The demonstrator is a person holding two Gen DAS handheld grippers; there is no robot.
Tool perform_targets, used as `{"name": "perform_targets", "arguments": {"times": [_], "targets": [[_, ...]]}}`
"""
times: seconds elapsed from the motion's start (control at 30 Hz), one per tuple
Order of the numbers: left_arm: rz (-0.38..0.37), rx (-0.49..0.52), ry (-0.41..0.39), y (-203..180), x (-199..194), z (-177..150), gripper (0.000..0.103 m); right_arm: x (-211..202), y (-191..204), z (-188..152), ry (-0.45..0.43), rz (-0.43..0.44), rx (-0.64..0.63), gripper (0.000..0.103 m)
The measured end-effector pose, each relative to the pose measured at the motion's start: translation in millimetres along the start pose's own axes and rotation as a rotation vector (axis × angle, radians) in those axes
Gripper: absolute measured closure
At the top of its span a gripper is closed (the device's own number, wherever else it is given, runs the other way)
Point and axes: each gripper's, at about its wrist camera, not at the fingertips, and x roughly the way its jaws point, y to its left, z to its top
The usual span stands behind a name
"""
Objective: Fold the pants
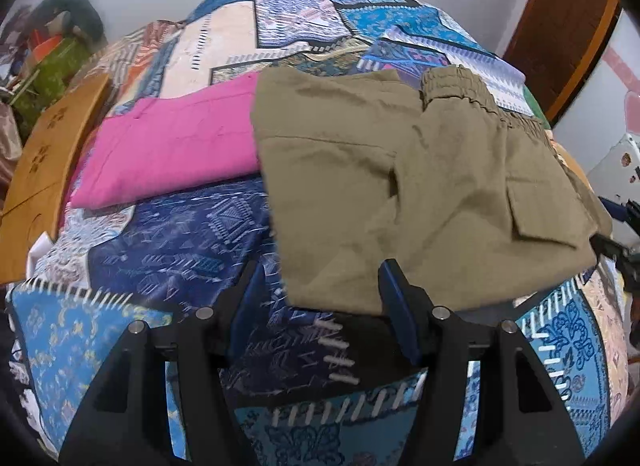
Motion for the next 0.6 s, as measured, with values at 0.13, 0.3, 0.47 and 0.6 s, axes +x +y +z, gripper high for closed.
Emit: {"name": "perform_targets", "arguments": {"times": [0.13,0.3,0.47,0.6], "targets": [[0.161,0.029,-0.01,7,-2,-5,0.043,-2,-6,4,-0.01,-0.075,-0.012,0.036],[0.112,-0.008,-0.037,13,-18,-2,0.044,-28,-8,14,-0.078,-0.069,-0.007,0.037],[0.024,-0.003,-0.112,-8,-37,17,0.043,-31,-9,34,-0.124,-0.077,0.027,0.037],[0.0,0.052,-0.123,-38,-24,36,0.043,-11,-7,46,-0.11,-0.053,0.029,0.037]]}}
